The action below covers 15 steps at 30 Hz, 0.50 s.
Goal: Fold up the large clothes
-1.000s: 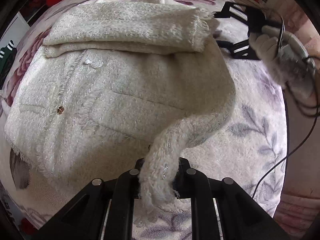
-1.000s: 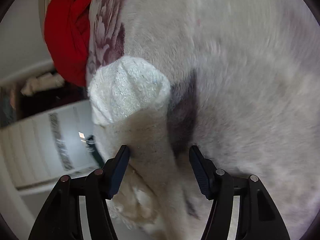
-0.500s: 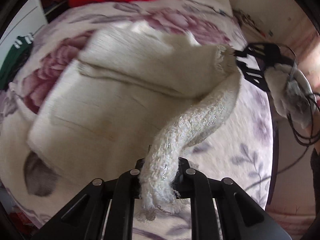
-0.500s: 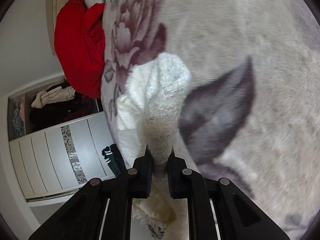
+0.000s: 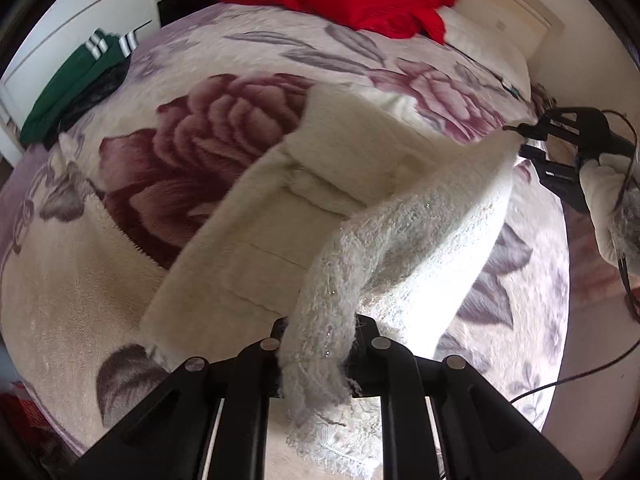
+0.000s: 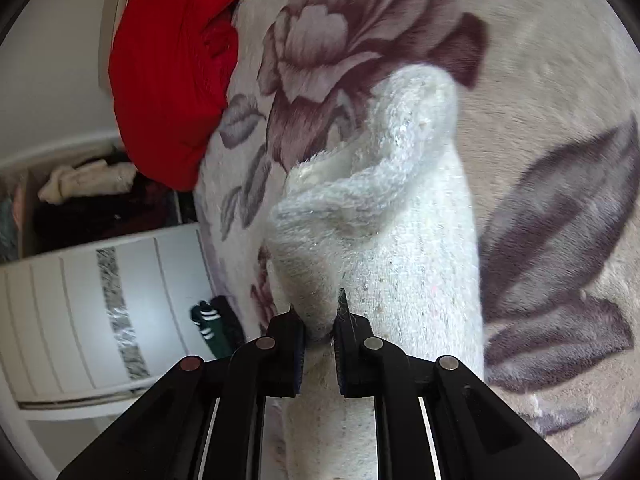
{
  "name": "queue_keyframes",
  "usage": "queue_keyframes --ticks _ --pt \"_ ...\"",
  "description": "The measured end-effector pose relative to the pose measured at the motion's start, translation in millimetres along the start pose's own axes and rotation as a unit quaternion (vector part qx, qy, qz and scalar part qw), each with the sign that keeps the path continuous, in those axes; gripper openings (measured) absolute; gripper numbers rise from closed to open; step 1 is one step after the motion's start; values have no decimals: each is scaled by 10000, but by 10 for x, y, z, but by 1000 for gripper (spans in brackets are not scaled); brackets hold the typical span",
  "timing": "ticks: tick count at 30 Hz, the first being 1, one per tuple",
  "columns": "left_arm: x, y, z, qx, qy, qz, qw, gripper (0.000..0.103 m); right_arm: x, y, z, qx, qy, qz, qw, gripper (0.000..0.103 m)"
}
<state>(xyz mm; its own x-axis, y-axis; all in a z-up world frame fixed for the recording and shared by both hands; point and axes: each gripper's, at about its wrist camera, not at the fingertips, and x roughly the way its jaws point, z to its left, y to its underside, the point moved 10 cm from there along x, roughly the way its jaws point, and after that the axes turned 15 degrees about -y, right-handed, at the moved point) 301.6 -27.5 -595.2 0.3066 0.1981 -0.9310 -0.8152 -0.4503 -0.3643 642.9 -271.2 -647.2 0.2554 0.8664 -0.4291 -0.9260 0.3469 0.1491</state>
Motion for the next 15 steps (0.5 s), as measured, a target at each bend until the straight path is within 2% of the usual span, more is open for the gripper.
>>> queue_keyframes --ticks 5,8,15 --pt "165 -36 384 -481 186 211 9984 11 649 94 321 -453 649 307 9964 12" --pt "287 -25 644 -806 216 338 9959 11 1140 204 456 -710 1053 568 9903 13" --pt "753 26 1286 -1480 168 677 9865 11 2496 569 561 -1403 1910 1304 9627 12"
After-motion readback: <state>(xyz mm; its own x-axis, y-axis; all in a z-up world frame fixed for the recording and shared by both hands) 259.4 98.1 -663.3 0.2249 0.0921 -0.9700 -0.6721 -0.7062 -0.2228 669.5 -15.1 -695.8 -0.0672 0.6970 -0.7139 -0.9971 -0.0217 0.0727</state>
